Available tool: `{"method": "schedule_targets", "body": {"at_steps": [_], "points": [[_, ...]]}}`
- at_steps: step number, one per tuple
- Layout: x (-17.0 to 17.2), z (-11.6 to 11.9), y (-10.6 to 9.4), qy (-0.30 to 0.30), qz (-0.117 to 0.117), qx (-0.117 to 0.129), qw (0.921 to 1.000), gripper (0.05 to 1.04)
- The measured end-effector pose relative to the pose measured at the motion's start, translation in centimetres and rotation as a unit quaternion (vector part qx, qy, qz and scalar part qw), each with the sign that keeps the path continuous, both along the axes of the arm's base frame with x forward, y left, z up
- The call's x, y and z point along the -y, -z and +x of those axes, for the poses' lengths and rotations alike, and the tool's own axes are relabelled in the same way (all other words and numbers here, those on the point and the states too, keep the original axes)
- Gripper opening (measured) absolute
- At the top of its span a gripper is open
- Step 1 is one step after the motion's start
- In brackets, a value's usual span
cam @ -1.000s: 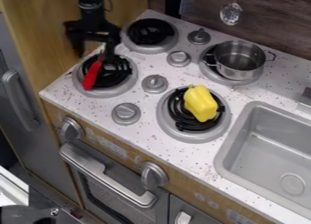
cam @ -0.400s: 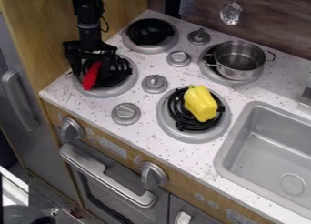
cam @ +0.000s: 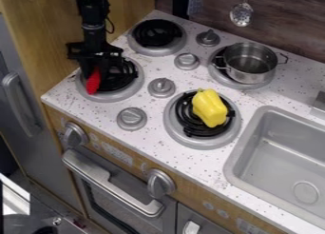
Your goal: Move the red fork to the top left side of the burner
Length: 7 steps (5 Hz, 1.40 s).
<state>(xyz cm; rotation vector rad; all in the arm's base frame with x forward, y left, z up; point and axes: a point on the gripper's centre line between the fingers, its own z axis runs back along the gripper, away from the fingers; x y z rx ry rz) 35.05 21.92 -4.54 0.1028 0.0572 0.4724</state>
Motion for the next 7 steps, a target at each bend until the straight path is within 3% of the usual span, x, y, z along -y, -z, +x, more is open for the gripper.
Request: {"method": "schedule_targets", "body": {"at_steps": [1, 2, 3, 4, 6, 7], "points": [[0.3, 0.2, 0.0, 0.013, 0.006, -0.004, 0.9999, 0.365], [1.8, 1.7, -0.4, 0.035, 0.002, 0.008, 0.9994, 0.365], [4.5, 6.4, -3.0, 0.079, 0.012, 0.058, 0.9951, 0.365], [5.9, 10.1, -4.3, 0.108, 0.018, 0.096, 0.9893, 0.364], [5.2, 12.8, -2.5, 0.106, 0.028, 0.112, 0.9877, 0.364], [5.1, 12.9, -0.8, 0.097, 0.026, 0.106, 0.9893, 0.364]]}}
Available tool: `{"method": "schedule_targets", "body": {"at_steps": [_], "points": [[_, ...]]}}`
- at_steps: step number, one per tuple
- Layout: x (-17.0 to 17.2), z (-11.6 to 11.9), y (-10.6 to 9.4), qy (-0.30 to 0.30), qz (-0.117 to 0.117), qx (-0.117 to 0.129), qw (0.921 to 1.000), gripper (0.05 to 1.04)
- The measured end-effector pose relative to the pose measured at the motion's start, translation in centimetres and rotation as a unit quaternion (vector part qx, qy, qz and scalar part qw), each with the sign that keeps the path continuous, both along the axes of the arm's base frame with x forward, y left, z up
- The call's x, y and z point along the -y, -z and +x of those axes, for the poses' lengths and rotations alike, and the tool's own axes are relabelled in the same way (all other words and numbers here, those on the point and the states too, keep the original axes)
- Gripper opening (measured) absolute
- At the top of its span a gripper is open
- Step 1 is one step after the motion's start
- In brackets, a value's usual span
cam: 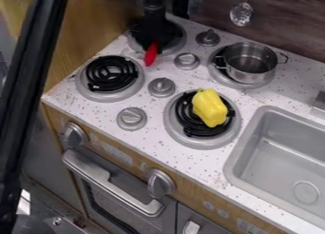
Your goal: Move the red fork to the top left side of the burner
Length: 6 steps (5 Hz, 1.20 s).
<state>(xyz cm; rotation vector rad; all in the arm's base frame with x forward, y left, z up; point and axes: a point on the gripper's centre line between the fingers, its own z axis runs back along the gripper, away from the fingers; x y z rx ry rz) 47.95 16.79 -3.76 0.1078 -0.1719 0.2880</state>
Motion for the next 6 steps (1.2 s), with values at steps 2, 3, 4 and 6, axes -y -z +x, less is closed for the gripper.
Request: {"method": "schedule_targets", "body": {"at_steps": [2, 3, 4, 6], "points": [[-0.2, 1.3, 0.4, -0.010, -0.006, 0.017, 0.9998, 0.431], [-0.4, 1.7, -0.2, -0.022, -0.010, 0.025, 0.9994, 0.744], [0.1, 0.4, 0.7, -0.026, -0.014, 0.012, 0.9995, 0.982], [2.8, -5.2, -4.3, -0.025, -0.031, 0.014, 0.9991, 0.997]]}}
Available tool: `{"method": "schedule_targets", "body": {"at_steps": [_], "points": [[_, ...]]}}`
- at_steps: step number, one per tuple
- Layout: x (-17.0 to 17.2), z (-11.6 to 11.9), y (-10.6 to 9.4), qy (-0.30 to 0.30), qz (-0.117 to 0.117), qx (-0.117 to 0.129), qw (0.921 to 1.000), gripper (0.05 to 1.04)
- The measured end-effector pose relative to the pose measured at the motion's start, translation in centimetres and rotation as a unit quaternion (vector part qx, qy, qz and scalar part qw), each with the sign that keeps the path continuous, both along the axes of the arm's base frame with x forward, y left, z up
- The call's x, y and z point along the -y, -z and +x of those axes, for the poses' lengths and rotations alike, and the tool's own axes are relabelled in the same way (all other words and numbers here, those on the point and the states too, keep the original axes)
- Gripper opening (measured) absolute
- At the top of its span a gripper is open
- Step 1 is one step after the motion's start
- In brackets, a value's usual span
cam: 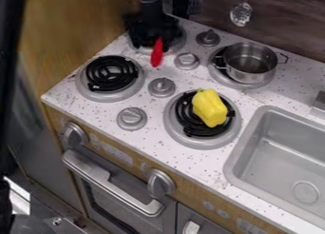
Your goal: Move the red fork to the top left side of the burner
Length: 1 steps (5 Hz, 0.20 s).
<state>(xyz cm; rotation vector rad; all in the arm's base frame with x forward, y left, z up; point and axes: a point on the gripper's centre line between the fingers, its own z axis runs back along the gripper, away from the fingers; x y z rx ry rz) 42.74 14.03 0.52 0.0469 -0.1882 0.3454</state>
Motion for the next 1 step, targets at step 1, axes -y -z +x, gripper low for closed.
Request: {"method": "schedule_targets", "body": {"at_steps": [1], "points": [[1.74, -3.94, -1.56, 0.004, -0.014, -0.011, 0.9998, 0.997]]}}
